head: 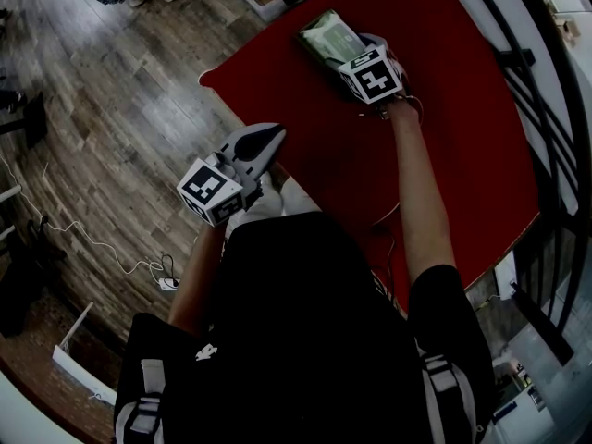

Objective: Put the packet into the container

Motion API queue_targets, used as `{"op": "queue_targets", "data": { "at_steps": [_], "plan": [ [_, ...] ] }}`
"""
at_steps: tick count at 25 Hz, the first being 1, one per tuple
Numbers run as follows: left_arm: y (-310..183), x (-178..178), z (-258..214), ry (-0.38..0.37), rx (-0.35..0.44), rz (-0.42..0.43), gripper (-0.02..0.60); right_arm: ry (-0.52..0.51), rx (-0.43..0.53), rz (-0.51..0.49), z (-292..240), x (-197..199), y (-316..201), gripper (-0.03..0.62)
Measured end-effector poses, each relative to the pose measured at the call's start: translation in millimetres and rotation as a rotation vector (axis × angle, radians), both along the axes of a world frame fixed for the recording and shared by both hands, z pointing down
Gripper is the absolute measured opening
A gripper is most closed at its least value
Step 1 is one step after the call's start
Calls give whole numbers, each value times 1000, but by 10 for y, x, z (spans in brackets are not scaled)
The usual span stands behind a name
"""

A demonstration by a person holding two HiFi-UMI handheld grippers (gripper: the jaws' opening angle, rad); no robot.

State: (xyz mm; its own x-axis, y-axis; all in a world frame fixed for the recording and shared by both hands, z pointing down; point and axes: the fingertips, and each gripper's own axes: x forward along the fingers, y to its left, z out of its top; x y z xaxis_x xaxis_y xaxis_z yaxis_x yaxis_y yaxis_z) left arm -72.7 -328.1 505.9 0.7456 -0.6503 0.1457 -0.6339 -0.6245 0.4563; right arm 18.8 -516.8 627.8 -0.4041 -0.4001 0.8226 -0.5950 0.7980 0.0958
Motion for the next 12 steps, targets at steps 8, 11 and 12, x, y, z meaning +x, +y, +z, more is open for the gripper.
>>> {"op": "queue_targets", "data": {
  "at_steps": [8,11,12],
  "plan": [
    [2,-92,-48,35,5,-8,3,-211,41,50,-460,-166,-52,388],
    [5,-120,-74,37,18,-14,5,-278,43,68,-577,-204,64,354],
    [13,-124,-97,34,14,-9,5,-309,55,79,-649,-218,113,295]
  ]
}}
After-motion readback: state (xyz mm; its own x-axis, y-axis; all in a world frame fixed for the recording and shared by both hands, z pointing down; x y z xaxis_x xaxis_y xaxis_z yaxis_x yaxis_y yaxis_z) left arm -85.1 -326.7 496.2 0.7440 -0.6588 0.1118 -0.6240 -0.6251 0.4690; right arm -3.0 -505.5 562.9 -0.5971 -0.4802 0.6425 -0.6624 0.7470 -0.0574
